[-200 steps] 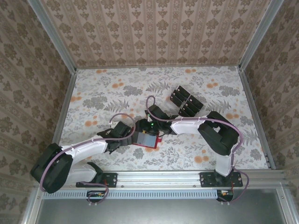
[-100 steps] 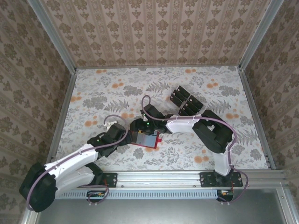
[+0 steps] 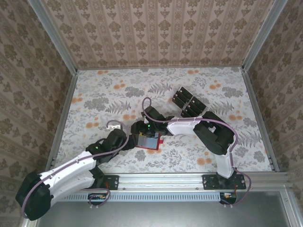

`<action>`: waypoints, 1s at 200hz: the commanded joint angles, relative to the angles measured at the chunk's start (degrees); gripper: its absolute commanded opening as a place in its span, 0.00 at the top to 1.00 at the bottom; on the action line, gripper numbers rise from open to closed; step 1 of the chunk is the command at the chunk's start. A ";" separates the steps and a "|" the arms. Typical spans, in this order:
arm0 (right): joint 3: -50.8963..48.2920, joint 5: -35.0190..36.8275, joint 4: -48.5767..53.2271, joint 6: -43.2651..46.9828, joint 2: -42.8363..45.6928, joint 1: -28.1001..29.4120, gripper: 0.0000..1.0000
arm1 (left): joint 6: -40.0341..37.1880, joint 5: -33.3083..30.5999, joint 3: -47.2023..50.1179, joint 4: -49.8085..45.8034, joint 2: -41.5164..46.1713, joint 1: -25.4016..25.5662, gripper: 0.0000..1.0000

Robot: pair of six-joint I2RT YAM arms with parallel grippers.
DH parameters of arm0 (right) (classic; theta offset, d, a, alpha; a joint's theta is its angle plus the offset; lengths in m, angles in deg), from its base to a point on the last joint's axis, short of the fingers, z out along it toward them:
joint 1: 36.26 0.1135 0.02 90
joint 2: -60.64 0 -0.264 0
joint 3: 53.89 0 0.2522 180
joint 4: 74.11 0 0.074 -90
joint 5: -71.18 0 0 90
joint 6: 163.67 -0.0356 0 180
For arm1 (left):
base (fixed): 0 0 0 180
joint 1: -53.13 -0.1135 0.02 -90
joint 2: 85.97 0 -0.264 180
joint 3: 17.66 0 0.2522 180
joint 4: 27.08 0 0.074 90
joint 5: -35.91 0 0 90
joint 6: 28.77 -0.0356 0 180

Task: Put the credit cards into the card holder
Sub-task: Flip over the card slot in the card holder.

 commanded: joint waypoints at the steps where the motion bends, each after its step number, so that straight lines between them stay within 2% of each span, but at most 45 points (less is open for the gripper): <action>1: 0.87 -0.73 0.89 -1.05 -1.20 0.36 0.39 | -1.19 0.31 1.36 2.19 -0.35 0.88 0.00; 130: 1.43 -1.02 0.89 -1.07 -1.10 0.36 0.39 | -2.05 -0.68 0.90 8.57 -12.00 2.93 0.00; 200: 3.58 -1.29 2.45 0.33 1.49 -0.15 0.39 | -0.80 -2.06 1.74 9.49 -15.01 3.24 0.00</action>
